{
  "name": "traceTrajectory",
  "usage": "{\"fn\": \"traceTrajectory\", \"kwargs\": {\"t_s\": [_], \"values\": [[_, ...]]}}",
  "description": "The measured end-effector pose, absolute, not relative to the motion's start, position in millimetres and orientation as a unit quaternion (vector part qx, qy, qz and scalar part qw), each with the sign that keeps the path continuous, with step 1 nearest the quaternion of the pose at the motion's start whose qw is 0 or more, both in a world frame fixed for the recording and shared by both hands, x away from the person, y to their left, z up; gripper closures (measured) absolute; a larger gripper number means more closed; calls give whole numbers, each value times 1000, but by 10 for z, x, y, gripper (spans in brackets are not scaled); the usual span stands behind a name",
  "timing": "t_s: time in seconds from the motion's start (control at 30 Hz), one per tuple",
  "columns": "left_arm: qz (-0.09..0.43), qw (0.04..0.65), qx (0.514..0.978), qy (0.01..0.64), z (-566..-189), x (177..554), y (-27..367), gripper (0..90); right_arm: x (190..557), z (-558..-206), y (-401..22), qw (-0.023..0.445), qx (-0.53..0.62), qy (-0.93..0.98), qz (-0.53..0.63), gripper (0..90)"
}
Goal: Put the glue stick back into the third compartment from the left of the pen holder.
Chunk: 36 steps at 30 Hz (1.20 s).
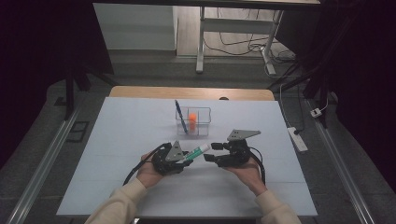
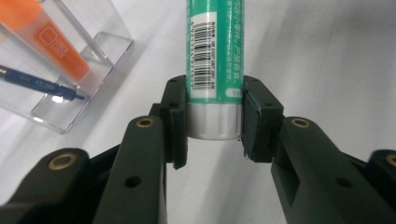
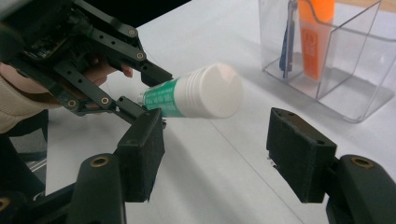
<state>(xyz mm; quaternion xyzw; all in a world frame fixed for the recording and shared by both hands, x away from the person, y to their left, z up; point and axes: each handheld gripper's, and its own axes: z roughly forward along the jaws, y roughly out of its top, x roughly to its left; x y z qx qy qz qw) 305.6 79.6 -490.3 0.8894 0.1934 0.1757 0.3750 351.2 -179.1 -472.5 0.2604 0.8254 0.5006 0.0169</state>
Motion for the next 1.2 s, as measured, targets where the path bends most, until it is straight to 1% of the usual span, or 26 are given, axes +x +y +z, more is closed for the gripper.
{"fn": "traceTrajectory", "kwargs": {"t_s": [0.13, 0.33, 0.43, 0.6, 0.77, 0.83, 0.9, 1.03, 1.2], "values": [[172, 376, 891, 189, -4922, 3050, 755, 657, 3499, -4765, -1743, 4, 263, 821, 507, 405], [171, 363, 898, 179, -4964, 3048, 684, 655, 3494, -4777, -1704, 1, 266, 813, 518, 495], [174, 351, 904, 173, -4985, 3055, 668, 653, 3506, -4775, -1722, -14, 267, 805, 530, 542], [177, 343, 906, 175, -5014, 3061, 631, 644, 3488, -4750, -1716, -23, 255, 798, 546, 610], [172, 350, 902, 185, -5011, 3085, 647, 623, 3474, -4731, -1712, -28, 247, 793, 556, 635], [170, 357, 898, 194, -4999, 3096, 671, 591, 3469, -4726, -1712, -20, 247, 792, 558, 640], [170, 361, 894, 205, -4982, 3104, 704, 526, 3472, -4721, -1722, -12, 248, 792, 558, 640], [162, 375, 882, 235, -4936, 3087, 821, 425, 3474, -4676, -1770, 4, 252, 787, 563, 641], [159, 385, 869, 267, -4918, 2985, 1042, 380, 3494, -4557, -1860, 25, 258, 777, 574, 641]]}}
